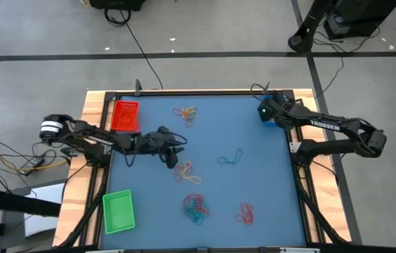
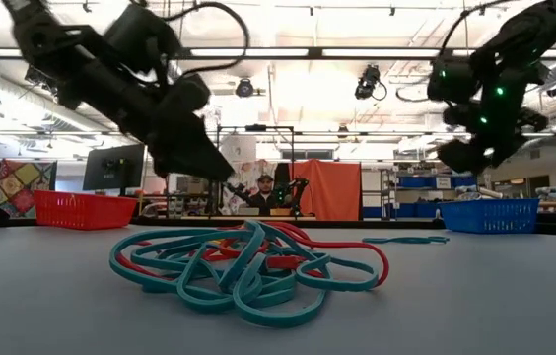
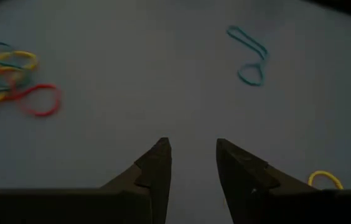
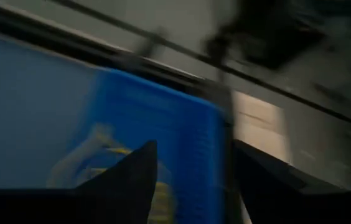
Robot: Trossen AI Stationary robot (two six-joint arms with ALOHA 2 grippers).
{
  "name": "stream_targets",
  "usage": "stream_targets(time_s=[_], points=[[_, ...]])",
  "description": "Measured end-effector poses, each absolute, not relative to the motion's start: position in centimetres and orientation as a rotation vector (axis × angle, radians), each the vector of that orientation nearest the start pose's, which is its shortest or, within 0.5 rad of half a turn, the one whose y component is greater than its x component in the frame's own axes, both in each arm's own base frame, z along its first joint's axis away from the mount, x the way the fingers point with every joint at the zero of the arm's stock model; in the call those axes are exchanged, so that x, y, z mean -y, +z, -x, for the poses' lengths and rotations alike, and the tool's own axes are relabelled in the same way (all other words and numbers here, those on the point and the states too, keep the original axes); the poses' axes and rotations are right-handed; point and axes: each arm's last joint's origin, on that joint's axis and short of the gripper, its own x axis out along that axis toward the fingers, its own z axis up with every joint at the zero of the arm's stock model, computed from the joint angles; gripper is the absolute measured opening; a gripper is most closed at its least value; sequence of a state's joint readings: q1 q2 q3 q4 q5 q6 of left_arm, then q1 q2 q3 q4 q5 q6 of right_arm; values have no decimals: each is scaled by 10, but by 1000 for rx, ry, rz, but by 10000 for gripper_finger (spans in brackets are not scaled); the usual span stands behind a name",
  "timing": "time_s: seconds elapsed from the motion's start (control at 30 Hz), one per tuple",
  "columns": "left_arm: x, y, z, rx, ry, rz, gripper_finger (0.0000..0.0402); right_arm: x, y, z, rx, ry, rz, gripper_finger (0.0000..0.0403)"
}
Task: Sort rubber bands into baskets
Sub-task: Put the yellow rubber band into the blue basket
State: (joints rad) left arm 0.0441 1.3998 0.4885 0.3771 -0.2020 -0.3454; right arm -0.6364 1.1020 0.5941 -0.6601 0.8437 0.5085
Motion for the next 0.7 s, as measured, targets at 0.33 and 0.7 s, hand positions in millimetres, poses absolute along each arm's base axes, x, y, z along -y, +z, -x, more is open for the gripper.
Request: stream_targets(time_s=[0.33,0.7], points=[[-17,155,-211,-390,406,342,130,129,209,-208,-465,-802,-269,210],[-16,149,-209,-409,374,334,130,123,165,-288,-642,-245,-291,171]])
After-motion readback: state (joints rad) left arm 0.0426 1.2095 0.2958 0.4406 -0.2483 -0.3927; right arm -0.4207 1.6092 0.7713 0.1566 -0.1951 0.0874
